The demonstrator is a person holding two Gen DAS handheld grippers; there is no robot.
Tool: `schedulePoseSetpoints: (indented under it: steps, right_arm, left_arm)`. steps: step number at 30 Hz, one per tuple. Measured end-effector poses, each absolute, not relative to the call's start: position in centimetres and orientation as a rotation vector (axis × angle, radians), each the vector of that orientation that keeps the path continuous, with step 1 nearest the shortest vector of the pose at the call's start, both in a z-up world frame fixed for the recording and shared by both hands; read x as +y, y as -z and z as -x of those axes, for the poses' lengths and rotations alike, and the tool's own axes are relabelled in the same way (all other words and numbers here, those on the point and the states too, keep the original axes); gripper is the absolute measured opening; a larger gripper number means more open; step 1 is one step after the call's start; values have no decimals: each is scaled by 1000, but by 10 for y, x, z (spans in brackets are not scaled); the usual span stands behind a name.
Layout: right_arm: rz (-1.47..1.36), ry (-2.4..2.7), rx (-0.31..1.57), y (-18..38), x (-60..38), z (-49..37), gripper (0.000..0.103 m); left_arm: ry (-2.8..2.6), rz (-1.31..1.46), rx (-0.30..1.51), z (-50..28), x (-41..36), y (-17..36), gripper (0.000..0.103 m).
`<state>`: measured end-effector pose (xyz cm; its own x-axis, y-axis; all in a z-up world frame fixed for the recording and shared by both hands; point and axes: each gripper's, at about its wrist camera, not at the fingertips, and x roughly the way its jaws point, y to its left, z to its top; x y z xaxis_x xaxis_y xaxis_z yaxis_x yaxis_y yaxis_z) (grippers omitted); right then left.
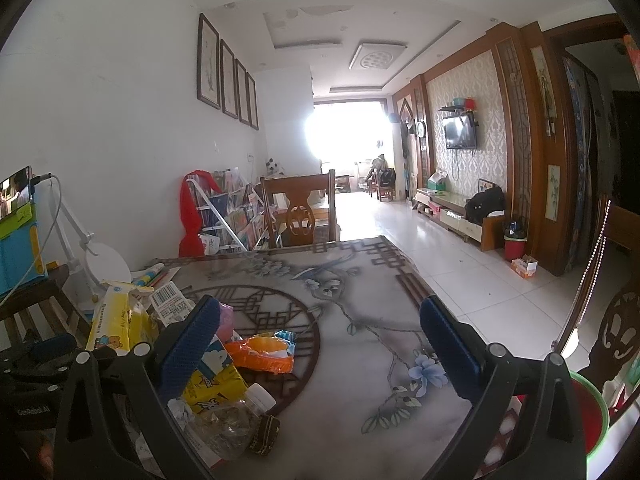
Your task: Collect trash
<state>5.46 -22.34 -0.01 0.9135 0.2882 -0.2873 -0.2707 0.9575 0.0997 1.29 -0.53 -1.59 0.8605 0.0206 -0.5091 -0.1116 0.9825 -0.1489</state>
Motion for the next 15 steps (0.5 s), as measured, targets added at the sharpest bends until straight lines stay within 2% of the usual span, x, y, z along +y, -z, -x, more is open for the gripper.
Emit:
schedulePoseSetpoints:
  steps: [15]
  right_arm:
    - [-61,-287,311,4,-219,-55,96]
  left_arm:
    - [-79,178,539,-14,-3,18,98]
